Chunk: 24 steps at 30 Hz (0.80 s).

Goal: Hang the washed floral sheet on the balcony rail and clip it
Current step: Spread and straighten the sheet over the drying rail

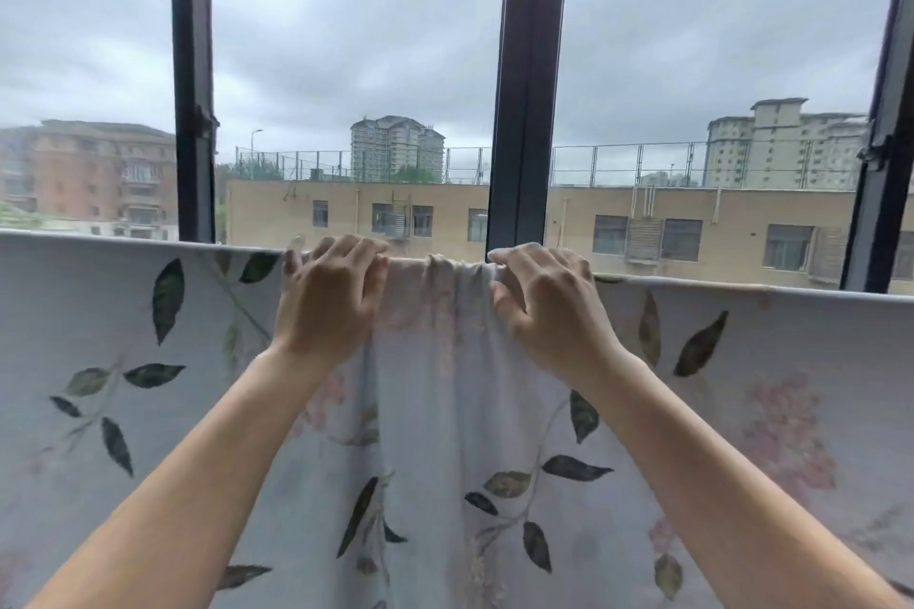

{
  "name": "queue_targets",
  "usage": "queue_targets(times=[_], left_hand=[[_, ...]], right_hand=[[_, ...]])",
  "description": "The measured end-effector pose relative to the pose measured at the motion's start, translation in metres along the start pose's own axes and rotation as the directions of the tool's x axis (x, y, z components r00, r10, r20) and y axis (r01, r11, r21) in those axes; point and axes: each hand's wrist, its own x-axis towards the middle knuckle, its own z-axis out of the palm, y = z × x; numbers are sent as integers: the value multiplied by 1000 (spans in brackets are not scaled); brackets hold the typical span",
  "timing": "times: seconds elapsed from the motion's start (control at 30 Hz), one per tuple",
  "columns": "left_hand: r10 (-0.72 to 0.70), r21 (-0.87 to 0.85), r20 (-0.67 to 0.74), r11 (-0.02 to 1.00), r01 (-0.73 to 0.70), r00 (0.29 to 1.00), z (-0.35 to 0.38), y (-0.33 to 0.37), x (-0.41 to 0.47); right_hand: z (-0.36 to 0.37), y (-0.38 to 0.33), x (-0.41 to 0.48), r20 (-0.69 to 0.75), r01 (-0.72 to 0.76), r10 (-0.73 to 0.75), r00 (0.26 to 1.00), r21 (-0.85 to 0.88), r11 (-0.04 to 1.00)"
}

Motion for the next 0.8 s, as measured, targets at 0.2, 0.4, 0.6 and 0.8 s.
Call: queue_targets(times=[0.2,0.4,0.6,0.8], left_hand=[[-33,-136,51,990,39,998,-29,-79,11],[-157,-354,167,912,208,973,-36,-100,29],[-561,-617,-38,664,422,827,-59,-129,36],[-447,-410,-86,830,377,891,-61,-148,35]], right_hand=[[36,-68,35,45,-69,69,997,0,998],[59,-95,39,14,-196,201,979,-172,965],[50,-101,43,-24,-313,312,950,-88,946],[50,-102,43,13,-333,334,942,-61,941]])
